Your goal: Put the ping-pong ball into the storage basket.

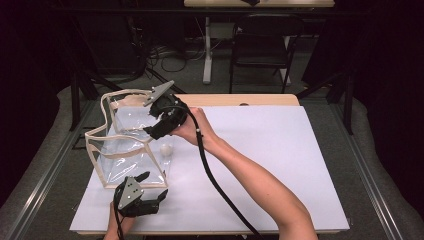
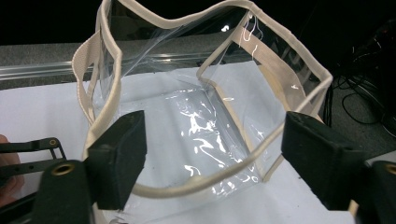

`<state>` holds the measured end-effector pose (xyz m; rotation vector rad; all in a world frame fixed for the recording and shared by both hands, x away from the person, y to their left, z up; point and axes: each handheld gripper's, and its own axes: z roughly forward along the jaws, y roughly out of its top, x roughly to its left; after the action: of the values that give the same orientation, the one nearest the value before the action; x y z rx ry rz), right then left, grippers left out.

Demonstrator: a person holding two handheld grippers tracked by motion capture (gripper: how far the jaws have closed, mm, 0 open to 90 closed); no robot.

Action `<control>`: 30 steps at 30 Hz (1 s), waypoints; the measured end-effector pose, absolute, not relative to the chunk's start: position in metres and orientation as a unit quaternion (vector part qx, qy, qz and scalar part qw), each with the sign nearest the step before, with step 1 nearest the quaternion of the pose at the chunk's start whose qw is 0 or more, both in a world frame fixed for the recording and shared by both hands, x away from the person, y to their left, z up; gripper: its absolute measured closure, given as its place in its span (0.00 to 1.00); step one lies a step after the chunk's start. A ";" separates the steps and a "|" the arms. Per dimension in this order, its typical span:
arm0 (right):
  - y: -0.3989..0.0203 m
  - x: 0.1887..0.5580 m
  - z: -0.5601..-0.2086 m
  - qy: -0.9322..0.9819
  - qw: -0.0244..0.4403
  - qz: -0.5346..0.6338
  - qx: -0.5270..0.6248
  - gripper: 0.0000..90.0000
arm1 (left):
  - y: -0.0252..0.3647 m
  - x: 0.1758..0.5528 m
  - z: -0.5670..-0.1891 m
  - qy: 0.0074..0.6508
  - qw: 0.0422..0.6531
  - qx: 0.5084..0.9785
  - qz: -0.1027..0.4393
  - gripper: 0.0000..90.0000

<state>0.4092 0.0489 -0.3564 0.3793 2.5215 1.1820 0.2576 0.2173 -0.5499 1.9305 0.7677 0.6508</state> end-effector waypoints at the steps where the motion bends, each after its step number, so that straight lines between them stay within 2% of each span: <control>1: 0.047 0.409 -0.356 0.883 0.166 0.417 0.134 0.21 | 0.217 0.258 -0.550 0.312 0.464 0.786 0.265 0.18; 10: 0.026 0.408 -0.348 0.874 0.171 0.432 0.139 0.16 | 0.216 0.258 -0.550 0.312 0.462 0.787 0.264 0.18; 30: -0.008 0.408 -0.364 0.881 0.176 0.410 0.159 0.09 | 0.214 0.259 -0.551 0.312 0.461 0.788 0.263 0.18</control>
<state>0.4077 -0.0079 -0.3636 0.4497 2.4945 1.1620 0.2587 0.2140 -0.5507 1.9402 0.7666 0.6479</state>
